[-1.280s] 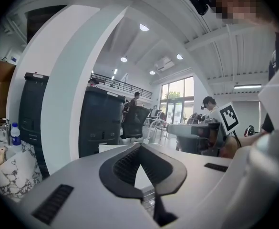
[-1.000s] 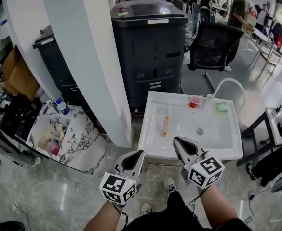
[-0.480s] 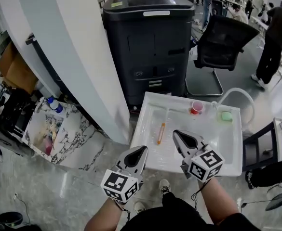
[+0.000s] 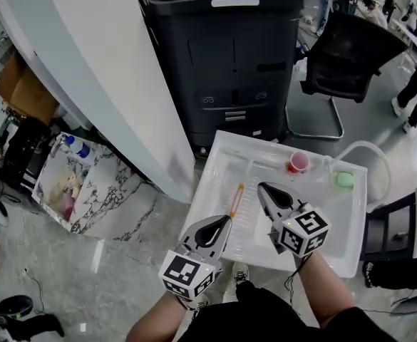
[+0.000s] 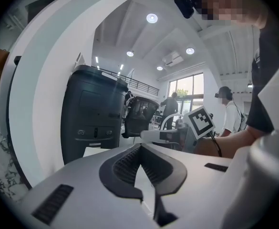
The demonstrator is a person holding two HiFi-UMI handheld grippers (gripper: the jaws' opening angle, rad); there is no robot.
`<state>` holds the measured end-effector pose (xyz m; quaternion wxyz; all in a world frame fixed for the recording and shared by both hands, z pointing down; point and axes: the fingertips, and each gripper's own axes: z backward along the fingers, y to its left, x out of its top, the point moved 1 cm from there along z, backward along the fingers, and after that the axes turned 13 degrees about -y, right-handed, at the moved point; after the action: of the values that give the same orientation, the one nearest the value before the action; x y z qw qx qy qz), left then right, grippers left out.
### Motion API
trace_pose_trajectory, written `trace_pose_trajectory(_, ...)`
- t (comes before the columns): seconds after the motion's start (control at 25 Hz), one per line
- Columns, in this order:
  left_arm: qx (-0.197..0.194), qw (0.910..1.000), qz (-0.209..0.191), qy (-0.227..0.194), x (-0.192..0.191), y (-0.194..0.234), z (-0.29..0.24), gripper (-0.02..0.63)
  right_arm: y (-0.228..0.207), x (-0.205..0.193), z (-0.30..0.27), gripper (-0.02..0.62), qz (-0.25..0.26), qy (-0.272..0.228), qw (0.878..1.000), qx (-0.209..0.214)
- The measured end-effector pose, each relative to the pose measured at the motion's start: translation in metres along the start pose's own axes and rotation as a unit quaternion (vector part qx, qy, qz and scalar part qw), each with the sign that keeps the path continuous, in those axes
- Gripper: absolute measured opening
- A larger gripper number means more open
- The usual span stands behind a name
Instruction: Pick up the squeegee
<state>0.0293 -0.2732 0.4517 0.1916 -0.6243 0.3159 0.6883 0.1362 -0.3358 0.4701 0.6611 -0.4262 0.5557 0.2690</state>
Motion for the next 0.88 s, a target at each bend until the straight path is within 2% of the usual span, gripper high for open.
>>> trace_pose_trajectory(0.28, -0.001, 0.9999, 0.005, 0.013, -0.022, 0.005, -0.021, 0.015, -0.040, -0.028, -0.027, 0.017, -0.012, 0.031, 0.999, -0.001)
trace_pose_trajectory(0.52, 0.004, 0.9996, 0.011, 0.027, -0.039, 0.014, -0.028, 0.015, -0.068, -0.064, -0.046, 0.022, -0.071, 0.058, 0.996, -0.014)
trace_pose_trajectory(0.88, 0.030, 0.9981, 0.029, 0.045, -0.057, 0.029, -0.018, 0.015, -0.105, -0.135, -0.067, 0.111, -0.133, 0.121, 0.983, -0.049)
